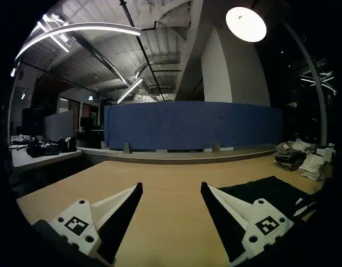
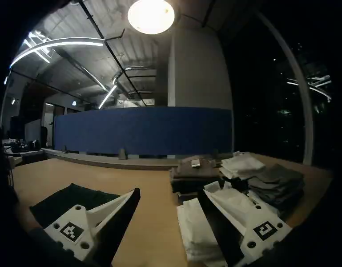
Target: Fold towel
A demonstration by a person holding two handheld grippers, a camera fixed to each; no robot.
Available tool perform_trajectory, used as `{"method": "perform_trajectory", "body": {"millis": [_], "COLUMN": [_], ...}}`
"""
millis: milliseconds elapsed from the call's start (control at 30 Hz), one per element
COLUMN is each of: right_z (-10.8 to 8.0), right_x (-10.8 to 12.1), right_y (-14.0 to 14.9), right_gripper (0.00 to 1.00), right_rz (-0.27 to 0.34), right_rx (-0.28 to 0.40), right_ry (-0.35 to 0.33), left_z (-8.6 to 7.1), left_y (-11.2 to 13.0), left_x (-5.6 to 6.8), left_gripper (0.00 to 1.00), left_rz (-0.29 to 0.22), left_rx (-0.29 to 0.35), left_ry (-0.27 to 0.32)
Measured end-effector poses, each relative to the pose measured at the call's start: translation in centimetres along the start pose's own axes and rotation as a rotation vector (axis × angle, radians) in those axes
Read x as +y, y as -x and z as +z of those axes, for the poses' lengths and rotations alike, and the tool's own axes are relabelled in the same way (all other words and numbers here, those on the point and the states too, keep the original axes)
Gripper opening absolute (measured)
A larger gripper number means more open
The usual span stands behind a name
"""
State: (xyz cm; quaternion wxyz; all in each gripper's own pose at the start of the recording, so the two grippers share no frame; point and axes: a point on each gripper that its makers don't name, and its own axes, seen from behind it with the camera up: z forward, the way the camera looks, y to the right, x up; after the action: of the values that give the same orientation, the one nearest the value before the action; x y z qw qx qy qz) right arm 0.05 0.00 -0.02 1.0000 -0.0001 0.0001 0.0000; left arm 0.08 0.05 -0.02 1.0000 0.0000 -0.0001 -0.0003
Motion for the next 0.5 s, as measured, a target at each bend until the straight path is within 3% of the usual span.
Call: {"method": "perform_trajectory", "body": {"millis": [267, 500], "right_z": [-0.3, -0.8], "right_x": [0.7, 0.2], "right_y": [-0.8, -7.1], "right_gripper": [1.0, 1.0], "right_rz": [-0.009, 0.014], "right_rx": [-0.028, -0.004], "right_ry": [0.029, 0.014], "left_z": [-0.2, -0.2], "left_y": [-0.8, -7.8], "left_x": [0.2, -0.2], "left_gripper": [0.97, 0.97], "left_rz": [-0.009, -0.004], "left_rx": [-0.012, 0.032], "left_ry": [-0.01, -0.018]}}
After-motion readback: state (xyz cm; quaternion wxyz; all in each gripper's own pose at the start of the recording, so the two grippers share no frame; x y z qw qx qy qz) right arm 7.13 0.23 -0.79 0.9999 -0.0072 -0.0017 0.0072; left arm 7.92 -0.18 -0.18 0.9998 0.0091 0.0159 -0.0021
